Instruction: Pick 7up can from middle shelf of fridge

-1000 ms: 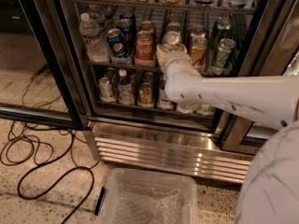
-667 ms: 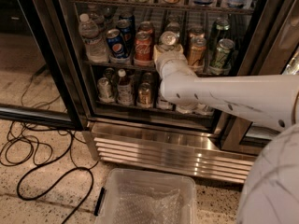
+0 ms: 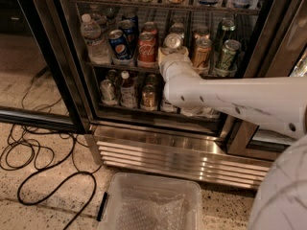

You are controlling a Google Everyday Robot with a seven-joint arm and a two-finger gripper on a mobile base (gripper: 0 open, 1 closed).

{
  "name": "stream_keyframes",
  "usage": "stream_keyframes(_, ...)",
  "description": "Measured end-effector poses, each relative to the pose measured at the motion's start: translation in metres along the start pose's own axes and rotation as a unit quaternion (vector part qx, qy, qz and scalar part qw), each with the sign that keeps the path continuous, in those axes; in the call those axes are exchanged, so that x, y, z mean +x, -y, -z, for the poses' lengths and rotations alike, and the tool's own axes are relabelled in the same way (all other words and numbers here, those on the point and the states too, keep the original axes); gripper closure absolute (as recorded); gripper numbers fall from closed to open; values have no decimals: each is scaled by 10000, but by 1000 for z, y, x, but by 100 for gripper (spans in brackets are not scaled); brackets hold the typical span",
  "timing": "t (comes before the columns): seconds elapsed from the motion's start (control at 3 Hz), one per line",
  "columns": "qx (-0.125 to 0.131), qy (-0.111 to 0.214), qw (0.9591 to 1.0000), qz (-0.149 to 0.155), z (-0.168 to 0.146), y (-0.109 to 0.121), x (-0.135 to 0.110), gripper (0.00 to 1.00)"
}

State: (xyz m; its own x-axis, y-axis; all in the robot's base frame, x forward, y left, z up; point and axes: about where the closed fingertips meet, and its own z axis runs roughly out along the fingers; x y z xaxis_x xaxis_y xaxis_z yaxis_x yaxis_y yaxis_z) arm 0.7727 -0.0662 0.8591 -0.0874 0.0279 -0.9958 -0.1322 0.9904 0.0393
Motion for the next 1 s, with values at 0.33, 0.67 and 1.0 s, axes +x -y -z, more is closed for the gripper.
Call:
stream_keyframes(0.33, 38, -75, 9999, -116, 4, 1, 0, 100)
stream_keyframes(0.67, 70, -94, 9998, -159, 7, 1, 0, 100)
stream_keyframes(1.0, 110, -114, 9997, -203, 11, 1, 1, 100)
